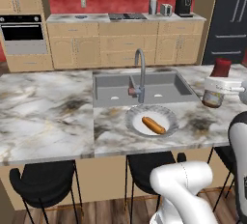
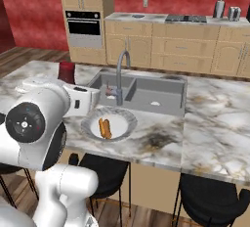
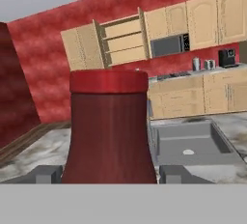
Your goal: Move the hot dog bun to the plate on the dining table and place the condiment next to that plate. Then navigate to the fridge and take the sausage and place it on the plate as well.
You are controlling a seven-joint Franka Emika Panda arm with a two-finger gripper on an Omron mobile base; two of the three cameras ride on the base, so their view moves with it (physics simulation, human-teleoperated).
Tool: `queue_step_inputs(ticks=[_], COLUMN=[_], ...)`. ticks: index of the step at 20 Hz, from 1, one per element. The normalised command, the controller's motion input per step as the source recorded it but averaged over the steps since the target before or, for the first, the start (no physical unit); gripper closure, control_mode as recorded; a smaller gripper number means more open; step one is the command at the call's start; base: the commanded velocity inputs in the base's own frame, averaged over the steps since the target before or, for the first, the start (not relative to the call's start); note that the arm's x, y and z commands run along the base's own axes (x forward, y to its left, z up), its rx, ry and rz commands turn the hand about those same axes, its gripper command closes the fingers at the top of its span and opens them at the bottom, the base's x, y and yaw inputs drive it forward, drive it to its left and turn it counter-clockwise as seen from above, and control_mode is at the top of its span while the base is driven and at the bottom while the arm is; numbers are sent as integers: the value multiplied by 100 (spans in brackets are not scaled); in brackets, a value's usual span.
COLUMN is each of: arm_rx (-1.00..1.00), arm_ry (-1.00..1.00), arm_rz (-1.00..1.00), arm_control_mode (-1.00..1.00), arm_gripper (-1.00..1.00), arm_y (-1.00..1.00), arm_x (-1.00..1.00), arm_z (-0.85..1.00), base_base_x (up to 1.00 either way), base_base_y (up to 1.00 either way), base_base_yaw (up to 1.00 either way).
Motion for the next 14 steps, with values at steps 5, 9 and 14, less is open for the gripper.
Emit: queue_step_inputs(ticks=[5, 9, 14], arm_rx=[9, 5, 0], arm_ry=[-5, -5, -6], arm_rz=[15, 19, 16], arm_control_mode=[-100, -100, -100], arm_gripper=[100, 100, 100], arm_y=[-89, -73, -61], arm_x=[49, 43, 32], arm_z=[-78, -85, -73], base_base_x=[0, 0, 0], base_base_y=[0, 0, 0], base_base_yaw=[0, 0, 0])
